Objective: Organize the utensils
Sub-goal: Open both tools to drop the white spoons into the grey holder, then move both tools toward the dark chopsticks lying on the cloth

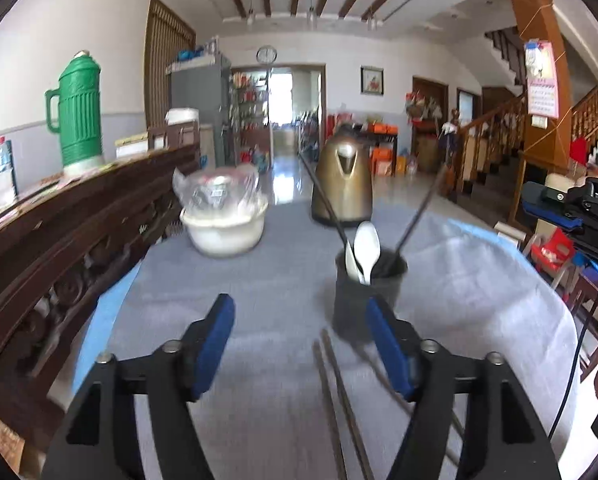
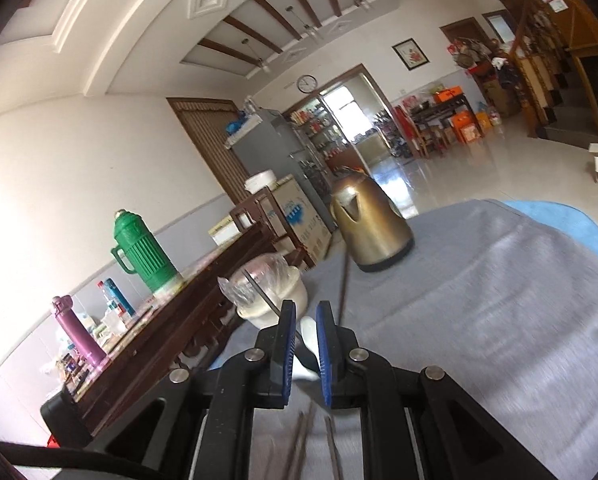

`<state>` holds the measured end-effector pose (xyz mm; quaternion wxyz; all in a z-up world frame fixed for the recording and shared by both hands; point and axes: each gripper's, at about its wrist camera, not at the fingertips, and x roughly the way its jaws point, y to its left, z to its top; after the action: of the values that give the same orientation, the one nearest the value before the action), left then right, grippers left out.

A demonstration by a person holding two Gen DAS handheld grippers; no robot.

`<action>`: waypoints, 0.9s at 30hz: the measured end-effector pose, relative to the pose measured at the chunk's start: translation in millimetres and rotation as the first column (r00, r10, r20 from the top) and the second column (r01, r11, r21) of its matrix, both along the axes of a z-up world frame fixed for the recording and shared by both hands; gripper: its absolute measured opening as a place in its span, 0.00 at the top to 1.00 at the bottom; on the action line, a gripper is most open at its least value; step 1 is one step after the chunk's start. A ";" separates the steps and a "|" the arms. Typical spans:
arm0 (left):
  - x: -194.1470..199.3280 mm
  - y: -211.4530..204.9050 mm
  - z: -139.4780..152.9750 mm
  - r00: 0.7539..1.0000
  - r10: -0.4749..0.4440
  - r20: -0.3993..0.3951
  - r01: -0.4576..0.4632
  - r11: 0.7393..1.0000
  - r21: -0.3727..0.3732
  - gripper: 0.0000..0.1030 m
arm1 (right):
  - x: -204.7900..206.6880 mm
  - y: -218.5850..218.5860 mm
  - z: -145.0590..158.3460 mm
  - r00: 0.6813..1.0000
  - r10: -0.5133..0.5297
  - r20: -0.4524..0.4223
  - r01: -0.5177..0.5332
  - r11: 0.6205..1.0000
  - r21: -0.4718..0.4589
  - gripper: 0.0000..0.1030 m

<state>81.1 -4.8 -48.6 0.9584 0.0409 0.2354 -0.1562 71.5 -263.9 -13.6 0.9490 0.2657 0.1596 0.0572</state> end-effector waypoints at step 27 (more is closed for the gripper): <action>-138.5 17.9 -5.2 0.976 0.072 -0.206 -0.054 0.994 0.092 0.29 | -137.2 30.7 -11.2 0.975 0.055 -0.217 -0.062 0.998 -0.023 0.79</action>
<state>-57.3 13.1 -53.7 0.9301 0.0581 0.3426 -0.1189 -65.7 -233.3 -24.9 0.9277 0.2516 0.2705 0.0535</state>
